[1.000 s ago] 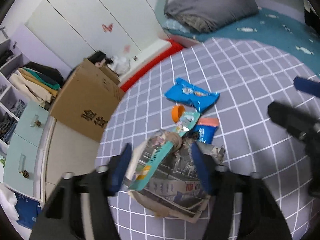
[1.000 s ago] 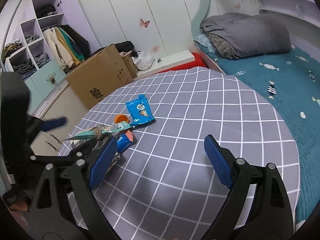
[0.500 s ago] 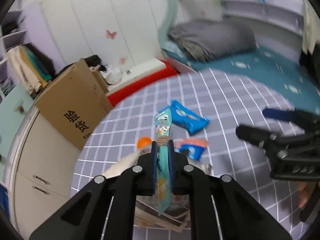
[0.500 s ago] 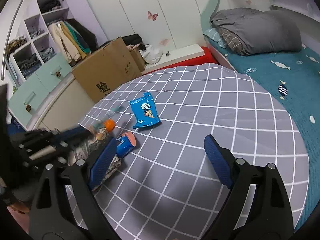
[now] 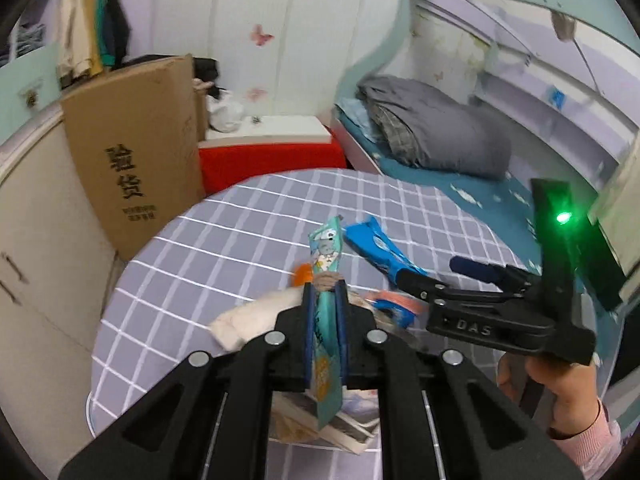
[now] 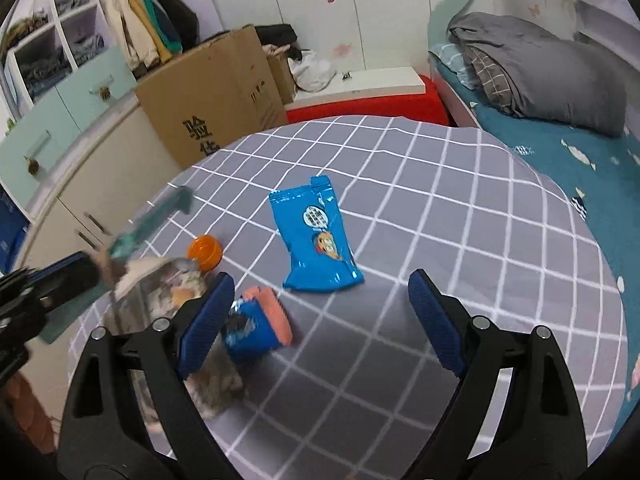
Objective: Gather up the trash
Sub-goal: 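Grasp the blue snack bag with the right gripper while the left holds the stick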
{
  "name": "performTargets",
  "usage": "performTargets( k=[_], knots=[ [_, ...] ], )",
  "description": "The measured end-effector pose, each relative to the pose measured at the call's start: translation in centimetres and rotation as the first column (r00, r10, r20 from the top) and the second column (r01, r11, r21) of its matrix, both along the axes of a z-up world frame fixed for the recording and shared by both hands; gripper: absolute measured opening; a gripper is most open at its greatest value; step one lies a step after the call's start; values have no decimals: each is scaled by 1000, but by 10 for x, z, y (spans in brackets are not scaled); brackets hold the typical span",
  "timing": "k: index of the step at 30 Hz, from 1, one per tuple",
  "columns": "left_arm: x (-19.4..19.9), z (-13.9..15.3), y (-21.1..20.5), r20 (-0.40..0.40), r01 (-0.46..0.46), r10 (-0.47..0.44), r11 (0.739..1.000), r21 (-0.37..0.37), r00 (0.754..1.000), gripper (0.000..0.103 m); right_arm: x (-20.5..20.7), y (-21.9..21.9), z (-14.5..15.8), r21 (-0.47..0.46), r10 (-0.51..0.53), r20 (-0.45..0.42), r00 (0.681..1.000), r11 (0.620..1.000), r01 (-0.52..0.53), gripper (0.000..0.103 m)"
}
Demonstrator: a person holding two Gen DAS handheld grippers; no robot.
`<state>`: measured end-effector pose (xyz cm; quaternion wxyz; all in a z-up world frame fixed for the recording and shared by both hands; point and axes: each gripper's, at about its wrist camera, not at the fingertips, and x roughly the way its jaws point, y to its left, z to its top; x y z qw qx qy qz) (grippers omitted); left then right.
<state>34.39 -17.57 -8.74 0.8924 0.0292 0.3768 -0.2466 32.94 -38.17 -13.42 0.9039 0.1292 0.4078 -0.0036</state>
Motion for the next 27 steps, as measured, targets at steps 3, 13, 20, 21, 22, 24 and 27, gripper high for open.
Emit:
performTargets(
  k=[3,13,20,21,22,24,27],
  knots=[
    [1,1,8,32,-46,45,999,10,998,9,14,3,-8,-34,-13,-22,1000,999,12,87],
    [3,3,42,51,-134,134,991,2,990,9,12,11,-1,-110,2,-1,1000,994,-2,22],
    [-15,14,75,80,-182,183,983,-21,980,9,-14,33,32,-103,34,89,995,994,-25,13],
    [-18,17,85,80,-196,198,980,-32,977,9,-18,38,37,-98,43,102,994,995,-33,13],
    [-21,18,92,79,-205,208,978,-39,975,9,-23,45,42,-96,54,119,991,994,-42,12],
    [-28,21,109,78,-229,233,972,-53,969,9,-30,56,49,-94,71,136,988,994,-58,12],
    [-41,24,135,81,-263,269,962,-72,960,9,-42,77,61,-69,102,166,981,993,-92,11]
  ],
)
